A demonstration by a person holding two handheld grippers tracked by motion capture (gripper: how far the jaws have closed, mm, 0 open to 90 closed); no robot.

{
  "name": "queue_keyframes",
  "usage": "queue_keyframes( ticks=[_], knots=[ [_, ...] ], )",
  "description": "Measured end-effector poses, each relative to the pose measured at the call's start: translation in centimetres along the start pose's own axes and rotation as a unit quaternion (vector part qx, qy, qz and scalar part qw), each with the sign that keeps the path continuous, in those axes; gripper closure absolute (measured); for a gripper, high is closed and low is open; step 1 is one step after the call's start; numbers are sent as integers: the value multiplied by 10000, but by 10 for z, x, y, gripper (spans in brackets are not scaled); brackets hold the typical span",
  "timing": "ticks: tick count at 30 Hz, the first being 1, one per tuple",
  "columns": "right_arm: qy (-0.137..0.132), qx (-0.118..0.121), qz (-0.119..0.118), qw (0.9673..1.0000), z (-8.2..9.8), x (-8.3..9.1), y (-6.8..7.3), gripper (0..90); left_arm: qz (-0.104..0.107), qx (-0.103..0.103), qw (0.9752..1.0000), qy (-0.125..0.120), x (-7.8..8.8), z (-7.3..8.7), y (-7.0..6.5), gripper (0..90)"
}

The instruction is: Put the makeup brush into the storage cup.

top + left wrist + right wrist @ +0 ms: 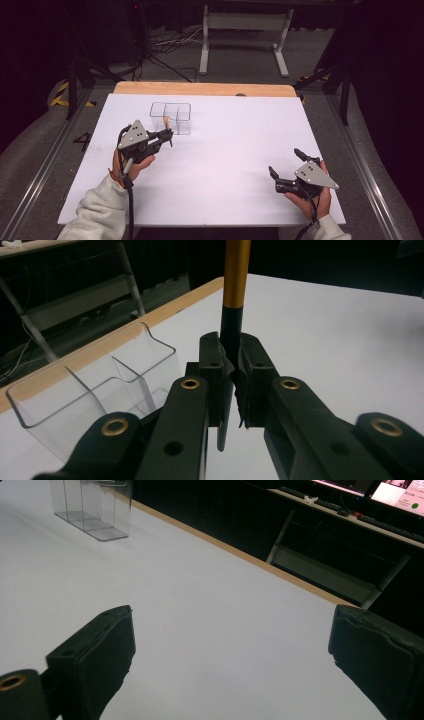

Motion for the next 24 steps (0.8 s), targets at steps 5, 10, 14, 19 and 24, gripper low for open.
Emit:
queue_keyframes(
  ticks=[5, 10, 14, 19, 24],
  knots=[
    [-9, -33, 42, 10000, 1, 2, -3, 55, -69, -4, 10000, -30, -2, -6, 8, 829],
    [-25, -50, 53, 10000, 2, 4, -6, 54, -150, -51, 9999, -44, -4, -16, 17, 828],
    [-55, -85, 66, 9999, 2, 4, -8, 55, -186, -46, 9998, -32, -5, -20, 22, 828],
    [-97, -99, 55, 9999, 2, 4, -8, 57, -267, -20, 9996, -99, -9, -27, 28, 829],
    [-96, -138, 78, 9998, 3, 4, -9, 60, -290, -23, 9995, -135, -14, -34, 32, 828]
  ],
)
Point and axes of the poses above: each handheld gripper's, and its own axes: x roughly backward along the jaws, z roughly out of its underside, y roughly to its left, the point moved 1 cm from there along -x, roughly forward along the jaws, and after that the axes turned 10 degrees about -y, right-handed, at the moved point
